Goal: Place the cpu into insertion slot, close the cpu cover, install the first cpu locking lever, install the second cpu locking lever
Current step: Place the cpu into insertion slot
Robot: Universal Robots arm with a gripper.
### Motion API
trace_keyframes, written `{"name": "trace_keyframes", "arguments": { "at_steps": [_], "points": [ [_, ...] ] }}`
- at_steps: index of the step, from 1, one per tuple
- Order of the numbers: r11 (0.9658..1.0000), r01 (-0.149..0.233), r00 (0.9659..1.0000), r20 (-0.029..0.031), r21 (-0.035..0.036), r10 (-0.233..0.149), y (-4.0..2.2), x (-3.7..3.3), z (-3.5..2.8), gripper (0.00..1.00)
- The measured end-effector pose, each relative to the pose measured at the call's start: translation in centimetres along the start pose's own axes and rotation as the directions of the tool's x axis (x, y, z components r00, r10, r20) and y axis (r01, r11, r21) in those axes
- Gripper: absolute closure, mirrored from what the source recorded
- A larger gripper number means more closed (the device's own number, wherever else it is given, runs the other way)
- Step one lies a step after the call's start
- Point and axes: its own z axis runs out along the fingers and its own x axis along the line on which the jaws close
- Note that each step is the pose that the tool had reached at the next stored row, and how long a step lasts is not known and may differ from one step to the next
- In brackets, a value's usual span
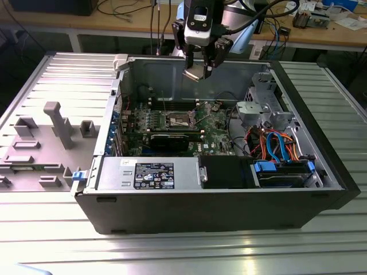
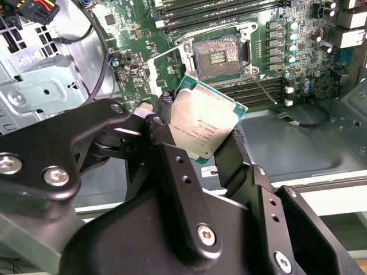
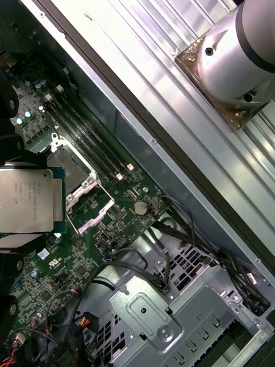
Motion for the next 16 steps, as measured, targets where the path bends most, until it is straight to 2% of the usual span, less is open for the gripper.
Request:
{"name": "trace_keyframes", "arguments": {
  "at_steps": [3, 6, 10, 16],
  "points": [
    [1.0000, -0.008, 1.0000, 0.0009, 0.0001, 0.008, 0.00, 0.00, 0.00, 0.45],
    [0.9992, -0.039, 0.9992, 0.0036, -0.0005, 0.039, 0.00, 0.00, 0.03, 0.45],
    [0.9955, -0.095, 0.9954, 0.0083, -0.0016, 0.095, -0.01, 0.00, 0.09, 0.45],
    [0.9943, -0.107, 0.9942, 0.0094, -0.0019, 0.107, -0.19, 0.13, 0.10, 0.45]
  ]
}}
